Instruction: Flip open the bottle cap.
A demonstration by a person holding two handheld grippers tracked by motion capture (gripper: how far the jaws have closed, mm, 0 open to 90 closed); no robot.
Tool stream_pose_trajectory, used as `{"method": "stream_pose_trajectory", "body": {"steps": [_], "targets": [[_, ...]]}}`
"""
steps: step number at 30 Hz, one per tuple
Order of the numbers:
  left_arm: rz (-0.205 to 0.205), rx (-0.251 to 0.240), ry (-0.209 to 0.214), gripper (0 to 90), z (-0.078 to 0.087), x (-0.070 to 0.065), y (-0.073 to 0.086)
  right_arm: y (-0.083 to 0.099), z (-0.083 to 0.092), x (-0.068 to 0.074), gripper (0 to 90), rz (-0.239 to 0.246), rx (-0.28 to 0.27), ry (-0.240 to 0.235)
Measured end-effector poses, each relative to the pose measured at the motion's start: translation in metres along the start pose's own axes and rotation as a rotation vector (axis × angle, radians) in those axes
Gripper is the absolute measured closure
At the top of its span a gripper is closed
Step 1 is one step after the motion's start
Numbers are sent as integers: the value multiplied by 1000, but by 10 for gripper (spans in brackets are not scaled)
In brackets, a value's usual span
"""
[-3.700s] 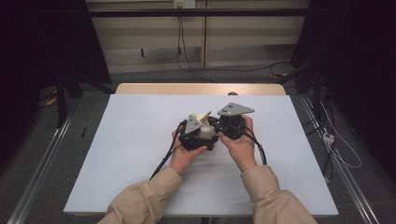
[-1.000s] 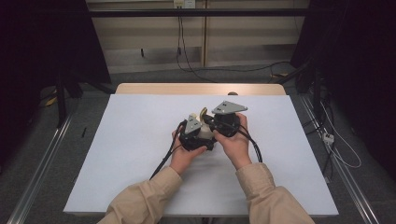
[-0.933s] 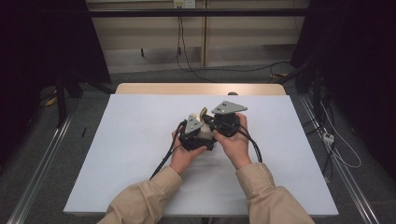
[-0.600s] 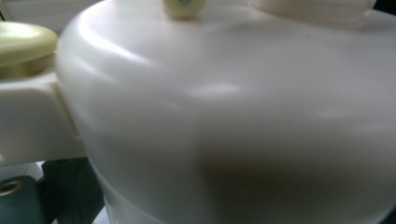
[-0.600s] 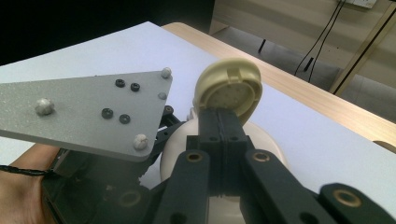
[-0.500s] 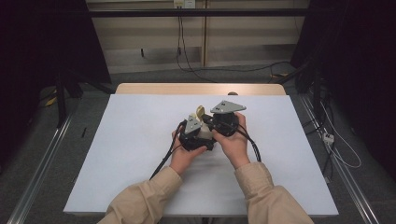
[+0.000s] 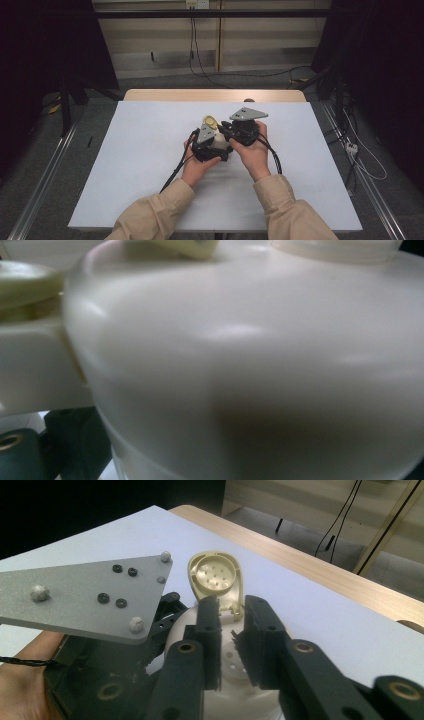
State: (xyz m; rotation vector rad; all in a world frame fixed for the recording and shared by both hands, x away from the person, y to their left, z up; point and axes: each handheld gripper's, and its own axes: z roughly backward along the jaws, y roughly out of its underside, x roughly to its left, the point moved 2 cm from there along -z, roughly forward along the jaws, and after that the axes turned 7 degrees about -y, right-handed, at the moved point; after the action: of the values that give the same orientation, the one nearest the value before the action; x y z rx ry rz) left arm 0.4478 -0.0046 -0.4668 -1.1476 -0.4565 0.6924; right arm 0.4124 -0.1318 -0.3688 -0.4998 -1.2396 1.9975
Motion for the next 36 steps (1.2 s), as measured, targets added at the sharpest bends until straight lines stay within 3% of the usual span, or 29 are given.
{"method": "stream_pose_trajectory", "body": {"steps": [11, 14, 19, 27, 29, 32, 36], "targets": [[-19, 20, -5, 38, 1, 0, 1, 17, 10, -2, 443, -44, -4, -2], [-38, 55, -22, 35, 2, -1, 1, 21, 15, -3, 375, -59, -9, -6], [-41, 107, -12, 34, 6, 1, 4, 30, 27, -3, 311, -85, -43, -19], [-70, 123, -8, 56, 20, 3, 8, 50, 43, -5, 244, -103, -45, -50], [-54, 128, -2, 53, 25, 5, 10, 56, 46, -7, 216, -106, -46, -63], [-82, 132, -17, 59, 33, 7, 11, 64, 49, -7, 159, -96, -38, -85], [-67, 121, -15, 63, 46, 10, 12, 73, 54, -6, 120, -82, -46, -106]]}}
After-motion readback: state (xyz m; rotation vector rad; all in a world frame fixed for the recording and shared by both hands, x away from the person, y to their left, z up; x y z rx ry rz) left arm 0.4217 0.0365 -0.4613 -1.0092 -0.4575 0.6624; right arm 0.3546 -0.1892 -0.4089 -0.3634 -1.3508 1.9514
